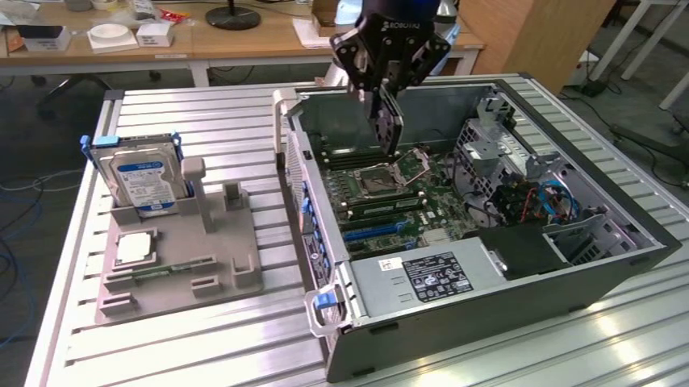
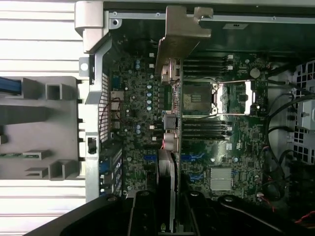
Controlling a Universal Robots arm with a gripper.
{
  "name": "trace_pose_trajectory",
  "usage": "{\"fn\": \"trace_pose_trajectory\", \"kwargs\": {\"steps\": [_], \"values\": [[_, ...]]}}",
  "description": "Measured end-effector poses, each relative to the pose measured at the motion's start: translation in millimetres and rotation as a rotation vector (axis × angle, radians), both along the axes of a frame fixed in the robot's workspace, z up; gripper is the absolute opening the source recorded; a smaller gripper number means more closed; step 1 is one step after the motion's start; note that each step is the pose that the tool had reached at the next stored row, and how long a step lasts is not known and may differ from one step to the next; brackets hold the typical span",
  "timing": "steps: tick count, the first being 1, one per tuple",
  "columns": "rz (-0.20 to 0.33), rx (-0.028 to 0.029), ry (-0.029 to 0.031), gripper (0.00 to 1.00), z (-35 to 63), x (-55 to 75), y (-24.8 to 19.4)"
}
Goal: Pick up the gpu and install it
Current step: 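Pick up the gpu and move the gpu toward the slot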
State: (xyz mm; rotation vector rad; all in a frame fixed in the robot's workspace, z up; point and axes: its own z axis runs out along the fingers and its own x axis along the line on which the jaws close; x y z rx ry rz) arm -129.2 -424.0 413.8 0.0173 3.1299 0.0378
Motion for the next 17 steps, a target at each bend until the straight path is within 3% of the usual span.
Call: {"fn": "trace_pose_trajectory", "kwargs": {"steps": [2,17], "values": [[0.000,-0.0058,-0.0004,0.27,-0.3,2.1,0.0],[0.000,-0.0058,-0.0005,0.27,-2.2,27.4,0.1]]}}
